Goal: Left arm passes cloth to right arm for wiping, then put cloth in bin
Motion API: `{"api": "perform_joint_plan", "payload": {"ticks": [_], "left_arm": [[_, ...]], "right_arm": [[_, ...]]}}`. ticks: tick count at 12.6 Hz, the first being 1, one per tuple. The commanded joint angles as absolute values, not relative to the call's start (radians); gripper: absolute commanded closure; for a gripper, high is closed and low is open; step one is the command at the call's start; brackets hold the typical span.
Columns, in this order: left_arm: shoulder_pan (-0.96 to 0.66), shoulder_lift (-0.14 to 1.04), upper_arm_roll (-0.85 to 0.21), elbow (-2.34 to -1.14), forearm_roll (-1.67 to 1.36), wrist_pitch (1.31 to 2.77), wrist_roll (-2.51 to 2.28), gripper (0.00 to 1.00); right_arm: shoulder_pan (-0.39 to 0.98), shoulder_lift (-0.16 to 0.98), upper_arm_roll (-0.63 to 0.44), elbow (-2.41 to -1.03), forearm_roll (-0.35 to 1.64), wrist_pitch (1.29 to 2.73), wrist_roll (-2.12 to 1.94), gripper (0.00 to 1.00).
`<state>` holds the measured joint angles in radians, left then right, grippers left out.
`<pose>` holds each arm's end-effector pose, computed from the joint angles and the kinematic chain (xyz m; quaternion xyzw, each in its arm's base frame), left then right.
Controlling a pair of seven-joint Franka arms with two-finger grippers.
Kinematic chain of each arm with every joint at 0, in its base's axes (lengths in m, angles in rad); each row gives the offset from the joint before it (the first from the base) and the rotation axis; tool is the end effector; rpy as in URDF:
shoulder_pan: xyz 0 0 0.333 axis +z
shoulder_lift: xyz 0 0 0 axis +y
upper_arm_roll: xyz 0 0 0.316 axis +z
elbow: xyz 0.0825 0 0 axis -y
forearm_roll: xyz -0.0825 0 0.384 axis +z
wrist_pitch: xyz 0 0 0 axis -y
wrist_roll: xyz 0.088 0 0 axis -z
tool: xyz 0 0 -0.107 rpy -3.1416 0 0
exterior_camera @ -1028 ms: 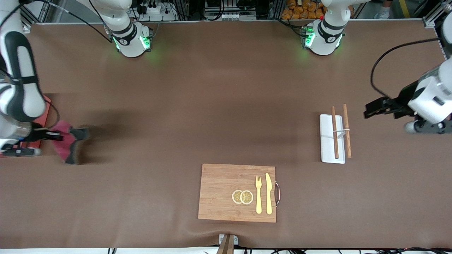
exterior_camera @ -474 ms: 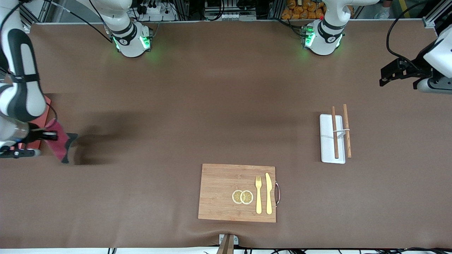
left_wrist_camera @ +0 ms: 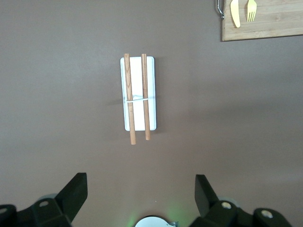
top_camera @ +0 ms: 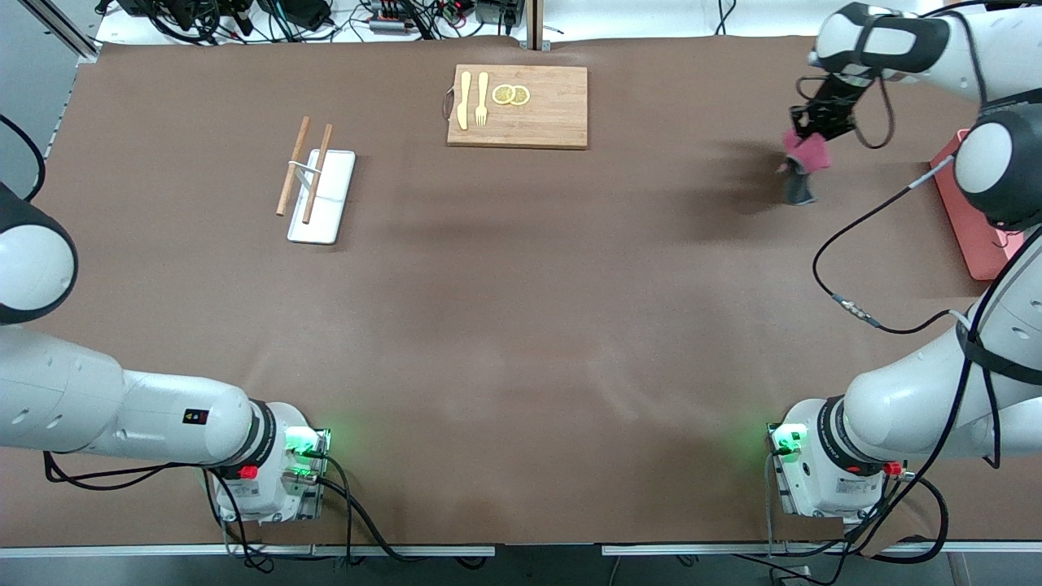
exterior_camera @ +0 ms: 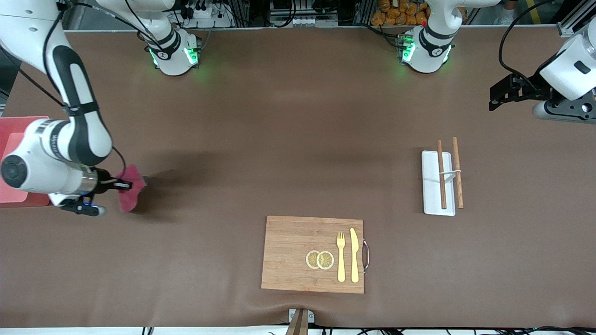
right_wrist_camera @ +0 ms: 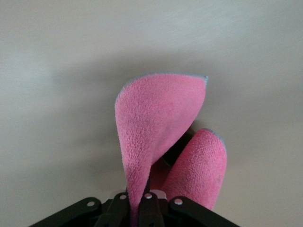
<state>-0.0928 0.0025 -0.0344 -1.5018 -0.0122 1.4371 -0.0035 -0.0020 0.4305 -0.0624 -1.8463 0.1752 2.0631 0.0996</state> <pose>0.5370 -0.0701 0.6440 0.9975 -0.0624 -0.0339 0.0039 0.6158 -0.0285 0.2770 -0.9843 0.1289 0.1064 0.0572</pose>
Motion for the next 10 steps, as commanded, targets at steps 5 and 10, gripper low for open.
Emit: {"api": "perform_joint_plan", "payload": {"ticks": [5,10], "left_arm": [[-0.094,-0.009,-0.054,-1.488,0.017,1.488,-0.037,0.0],[-0.087,-0.002,-0.046,-1.489,0.014,1.489,-0.038,0.0]], "right_arm": [[0.248,0.407,-0.071,-1.844,0.409,2.091,0.475,1.0],[0.157,0.315,-0.095,-1.786,0.298,1.933,0.379,1.0]]}}
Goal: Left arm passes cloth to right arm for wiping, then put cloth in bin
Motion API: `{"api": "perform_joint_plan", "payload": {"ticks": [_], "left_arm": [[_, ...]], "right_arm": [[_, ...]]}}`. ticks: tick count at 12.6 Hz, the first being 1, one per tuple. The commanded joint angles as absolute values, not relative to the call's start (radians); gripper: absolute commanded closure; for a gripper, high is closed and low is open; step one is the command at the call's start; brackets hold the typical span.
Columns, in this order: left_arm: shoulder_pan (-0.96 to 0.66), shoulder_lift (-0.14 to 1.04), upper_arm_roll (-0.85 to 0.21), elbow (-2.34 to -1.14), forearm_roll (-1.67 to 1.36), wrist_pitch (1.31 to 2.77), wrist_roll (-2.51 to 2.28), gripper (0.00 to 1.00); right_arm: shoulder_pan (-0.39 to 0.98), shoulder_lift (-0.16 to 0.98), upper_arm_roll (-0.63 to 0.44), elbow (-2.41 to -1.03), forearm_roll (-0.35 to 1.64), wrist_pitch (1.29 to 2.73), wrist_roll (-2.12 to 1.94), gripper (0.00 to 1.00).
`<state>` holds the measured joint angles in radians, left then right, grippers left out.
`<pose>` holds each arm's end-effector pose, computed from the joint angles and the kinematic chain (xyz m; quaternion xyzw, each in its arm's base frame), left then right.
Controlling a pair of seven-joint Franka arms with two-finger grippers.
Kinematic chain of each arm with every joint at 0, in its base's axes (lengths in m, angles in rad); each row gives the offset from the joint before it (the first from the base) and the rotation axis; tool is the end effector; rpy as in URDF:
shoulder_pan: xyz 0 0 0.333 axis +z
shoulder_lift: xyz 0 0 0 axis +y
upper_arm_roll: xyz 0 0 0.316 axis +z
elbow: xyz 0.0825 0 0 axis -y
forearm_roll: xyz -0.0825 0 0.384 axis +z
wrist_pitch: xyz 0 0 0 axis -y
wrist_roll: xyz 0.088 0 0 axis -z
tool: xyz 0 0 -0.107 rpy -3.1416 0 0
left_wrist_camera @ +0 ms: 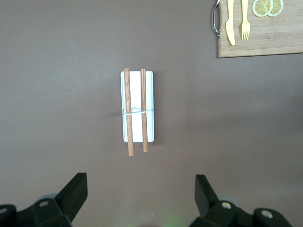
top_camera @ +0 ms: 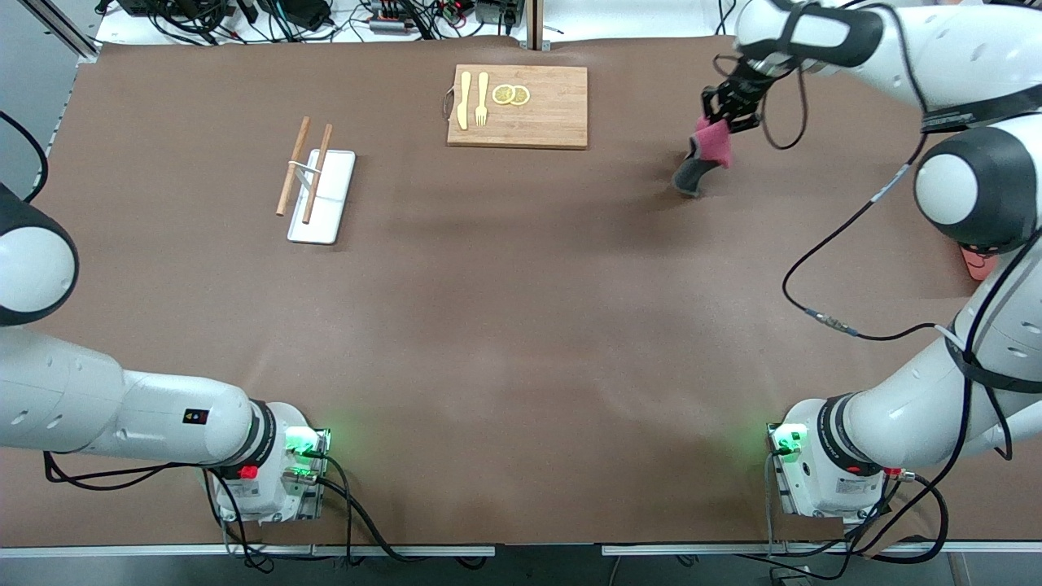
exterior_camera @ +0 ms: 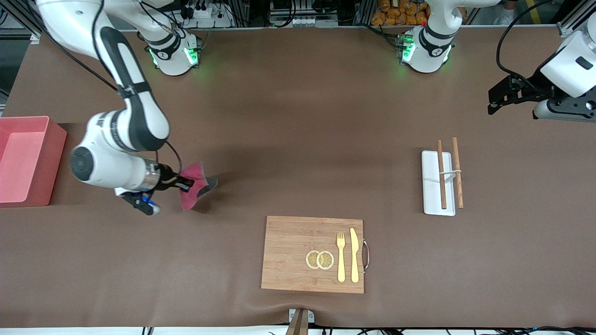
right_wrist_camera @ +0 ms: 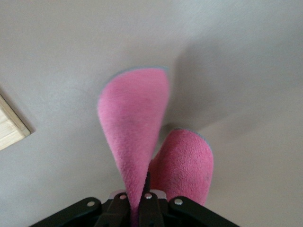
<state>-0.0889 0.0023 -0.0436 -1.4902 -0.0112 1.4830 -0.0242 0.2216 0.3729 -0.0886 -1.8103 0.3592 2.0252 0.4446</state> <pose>0.5416 -0.0734 0.6533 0.9985 -0.0546 -0.0052 0.0052 0.6170 0.1066 0.3277 -0.9578 0.2405 0.1120 0.1105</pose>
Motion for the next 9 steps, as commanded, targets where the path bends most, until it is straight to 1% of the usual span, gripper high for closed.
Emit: {"api": "perform_joint_plan", "payload": {"ticks": [1,4,6,8,9], "left_arm": [[-0.084,-0.002,-0.046,-1.491,0.014,1.489,-0.038,0.0],[-0.078,-0.002,-0.046,-1.489,0.014,1.489,-0.038,0.0],[-0.078,-0.002,-0.046,-1.489,0.015,1.489,-0.038,0.0],[-0.078,-0.002,-0.046,-1.489,0.015,1.491,-0.038,0.0],[-0.078,-0.002,-0.046,-1.489,0.014,1.491,-0.037,0.0]], "right_arm": [[0.112,0.31,-0.107,-1.74,0.232,1.86,0.311,1.0],[-0.042,0.298,-0.118,-1.658,0.163,1.723,0.015,1.0],[-0.164,0.296,-0.12,-1.577,0.097,1.628,-0.214,1.0],[-0.251,0.299,-0.121,-1.502,0.034,1.565,-0.375,1.0],[-0.296,0.299,-0.12,-1.487,-0.01,1.551,-0.45,1.0]]}}
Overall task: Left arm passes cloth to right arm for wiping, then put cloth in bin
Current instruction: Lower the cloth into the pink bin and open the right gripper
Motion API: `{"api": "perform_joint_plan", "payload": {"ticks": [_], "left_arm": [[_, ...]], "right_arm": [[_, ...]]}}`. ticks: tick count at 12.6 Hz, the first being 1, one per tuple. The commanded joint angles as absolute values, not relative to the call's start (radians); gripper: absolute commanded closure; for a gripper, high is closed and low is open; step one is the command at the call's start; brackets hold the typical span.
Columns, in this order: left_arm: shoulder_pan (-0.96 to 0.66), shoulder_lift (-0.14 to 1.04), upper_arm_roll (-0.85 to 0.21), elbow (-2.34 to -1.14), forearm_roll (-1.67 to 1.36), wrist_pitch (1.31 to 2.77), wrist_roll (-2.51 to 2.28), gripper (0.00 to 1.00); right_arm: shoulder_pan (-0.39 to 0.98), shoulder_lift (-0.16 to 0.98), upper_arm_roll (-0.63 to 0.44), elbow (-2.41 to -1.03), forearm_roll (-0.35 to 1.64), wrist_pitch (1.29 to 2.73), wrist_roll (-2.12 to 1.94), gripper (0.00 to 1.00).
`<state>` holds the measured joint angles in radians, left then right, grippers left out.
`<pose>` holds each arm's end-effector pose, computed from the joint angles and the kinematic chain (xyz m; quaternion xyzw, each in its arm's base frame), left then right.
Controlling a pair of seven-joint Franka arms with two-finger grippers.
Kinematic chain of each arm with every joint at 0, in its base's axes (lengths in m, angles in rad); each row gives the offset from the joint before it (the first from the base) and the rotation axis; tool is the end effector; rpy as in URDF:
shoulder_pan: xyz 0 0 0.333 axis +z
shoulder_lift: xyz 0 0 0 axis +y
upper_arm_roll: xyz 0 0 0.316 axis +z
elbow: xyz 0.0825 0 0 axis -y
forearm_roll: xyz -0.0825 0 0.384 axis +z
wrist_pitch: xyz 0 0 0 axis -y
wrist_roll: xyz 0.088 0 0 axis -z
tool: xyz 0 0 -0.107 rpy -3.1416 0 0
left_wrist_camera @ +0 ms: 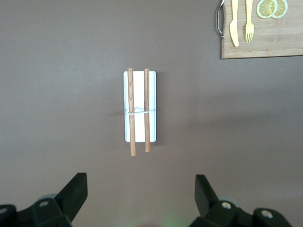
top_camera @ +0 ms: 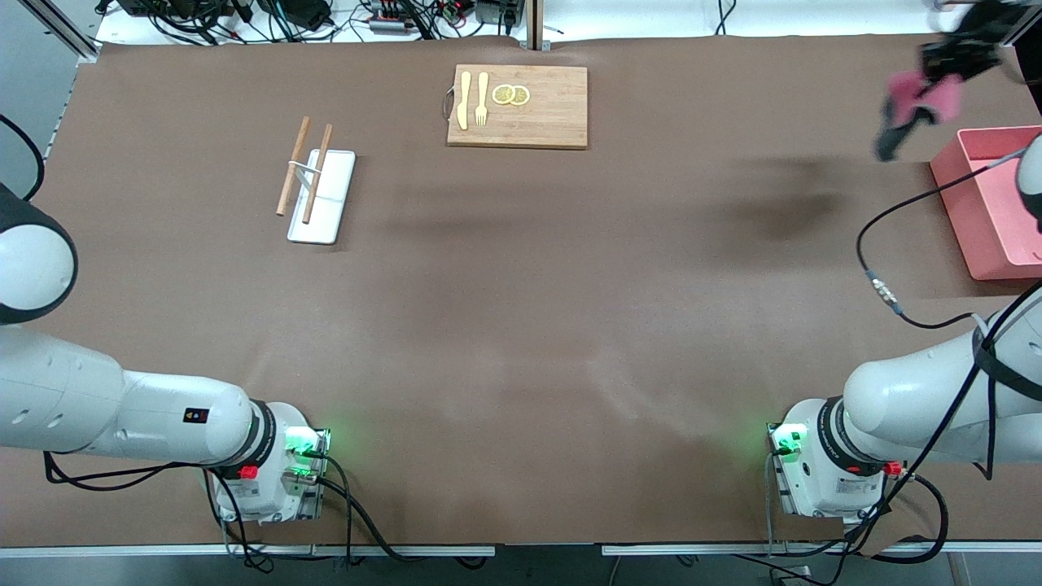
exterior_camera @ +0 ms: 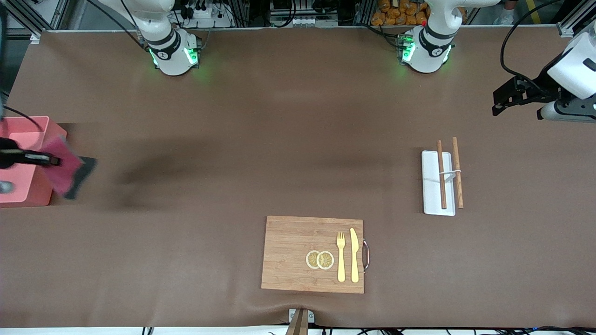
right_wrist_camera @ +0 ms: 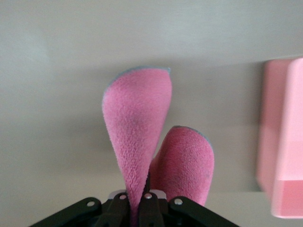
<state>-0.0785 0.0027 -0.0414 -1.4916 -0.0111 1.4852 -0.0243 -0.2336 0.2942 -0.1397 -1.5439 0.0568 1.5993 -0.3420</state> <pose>0.5429 -0.0666 0.6526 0.9988 -0.0482 -0.0049 0.0052 0.5851 -0.2131 0.4664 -0.9928 0.0191 0.1075 0.0484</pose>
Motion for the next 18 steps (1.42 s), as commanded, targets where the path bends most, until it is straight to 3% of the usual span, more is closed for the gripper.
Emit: {"api": "perform_joint_plan", "payload": {"ticks": [1,6,10,11,12,16,18], "left_arm": [[-0.078,-0.002,-0.046,-1.489,0.014,1.49,-0.038,0.0],[-0.078,-0.002,-0.046,-1.488,0.015,1.491,-0.038,0.0],[-0.08,-0.002,-0.048,-1.488,0.015,1.491,-0.037,0.0],[-0.08,-0.002,-0.048,-1.488,0.017,1.491,-0.037,0.0],[-0.08,-0.002,-0.048,-1.488,0.015,1.491,-0.037,0.0],[-0.081,-0.002,-0.051,-1.488,0.017,1.491,-0.037,0.0],[-0.08,-0.002,-0.051,-1.488,0.015,1.491,-0.037,0.0]], "right_arm": [[-0.339,0.304,-0.12,-1.471,-0.04,1.552,-0.544,1.0],[-0.563,0.397,-0.12,-1.434,-0.072,1.765,-0.961,1.0],[-0.636,0.575,-0.117,-1.451,-0.014,1.966,-1.034,1.0],[-0.643,0.609,-0.117,-1.451,0.02,1.986,-1.034,0.68],[-0.656,0.644,-0.117,-1.451,0.064,1.99,-1.034,0.01],[-0.657,0.629,-0.115,-1.442,0.103,1.979,-1.123,0.0],[-0.626,0.545,-0.115,-1.442,0.091,1.892,-1.135,0.0]]}}
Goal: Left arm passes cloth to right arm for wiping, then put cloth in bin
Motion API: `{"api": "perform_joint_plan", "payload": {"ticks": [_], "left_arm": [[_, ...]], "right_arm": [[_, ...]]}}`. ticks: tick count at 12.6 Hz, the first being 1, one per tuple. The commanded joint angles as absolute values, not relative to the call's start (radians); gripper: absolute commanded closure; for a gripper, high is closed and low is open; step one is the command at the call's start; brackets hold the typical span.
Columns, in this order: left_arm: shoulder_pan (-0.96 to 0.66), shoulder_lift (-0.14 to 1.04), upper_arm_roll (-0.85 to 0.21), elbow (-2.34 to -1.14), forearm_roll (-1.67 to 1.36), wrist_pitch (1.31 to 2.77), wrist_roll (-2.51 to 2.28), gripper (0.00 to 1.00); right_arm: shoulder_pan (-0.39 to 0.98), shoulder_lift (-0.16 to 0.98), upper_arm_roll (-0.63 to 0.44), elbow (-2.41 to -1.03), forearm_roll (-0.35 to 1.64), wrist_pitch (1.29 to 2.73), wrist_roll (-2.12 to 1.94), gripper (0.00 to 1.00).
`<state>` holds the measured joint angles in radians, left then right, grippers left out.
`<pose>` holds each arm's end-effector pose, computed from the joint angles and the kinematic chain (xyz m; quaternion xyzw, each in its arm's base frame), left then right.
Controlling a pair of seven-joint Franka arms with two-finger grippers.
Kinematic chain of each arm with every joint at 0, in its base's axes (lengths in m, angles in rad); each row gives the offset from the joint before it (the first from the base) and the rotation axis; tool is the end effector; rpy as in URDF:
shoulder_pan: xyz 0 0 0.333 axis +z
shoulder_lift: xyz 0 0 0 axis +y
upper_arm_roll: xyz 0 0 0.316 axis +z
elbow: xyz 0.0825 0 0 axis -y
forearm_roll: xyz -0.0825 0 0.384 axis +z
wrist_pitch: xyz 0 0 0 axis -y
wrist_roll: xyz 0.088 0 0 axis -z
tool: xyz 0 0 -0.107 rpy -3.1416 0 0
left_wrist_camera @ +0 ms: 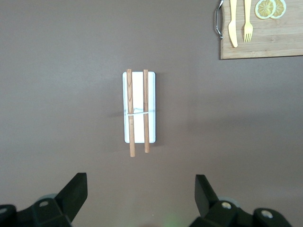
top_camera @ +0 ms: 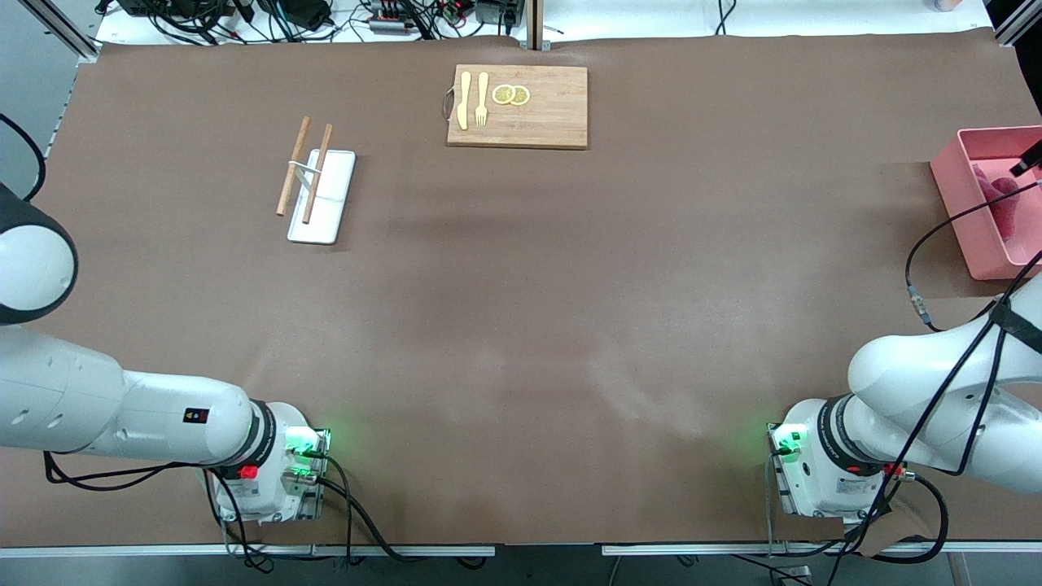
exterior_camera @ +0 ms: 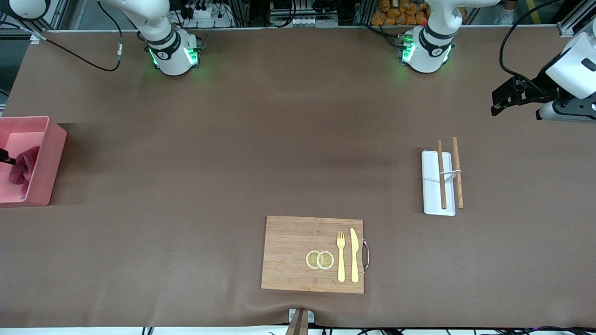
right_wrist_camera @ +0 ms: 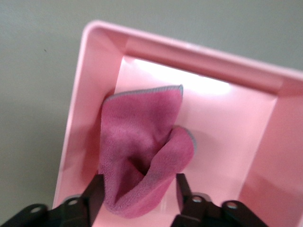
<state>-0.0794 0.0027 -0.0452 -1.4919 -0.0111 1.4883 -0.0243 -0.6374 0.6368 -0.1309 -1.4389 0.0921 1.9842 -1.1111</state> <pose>0.5429 -0.0692 0.6527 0.9987 -0.0506 -0.0036 0.0053 0.5245 -0.4760 0.3126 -0.9860 -0.1612 0.0237 0.0358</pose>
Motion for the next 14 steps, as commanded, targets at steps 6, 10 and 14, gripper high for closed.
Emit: {"api": "perform_joint_plan", "payload": {"ticks": [6,10,14], "left_arm": [[-0.08,-0.002,-0.052,-1.488,0.015,1.491,-0.037,0.0],[-0.08,-0.002,-0.052,-1.488,0.017,1.491,-0.037,0.0],[-0.08,-0.002,-0.052,-1.488,0.015,1.491,-0.037,0.0]], "right_arm": [[-0.404,0.376,-0.114,-1.445,0.034,1.584,-0.699,0.0],[-0.177,0.337,-0.11,-1.454,0.057,1.486,-0.246,0.0],[-0.005,0.31,-0.11,-1.477,0.167,1.511,0.03,0.0]]}}
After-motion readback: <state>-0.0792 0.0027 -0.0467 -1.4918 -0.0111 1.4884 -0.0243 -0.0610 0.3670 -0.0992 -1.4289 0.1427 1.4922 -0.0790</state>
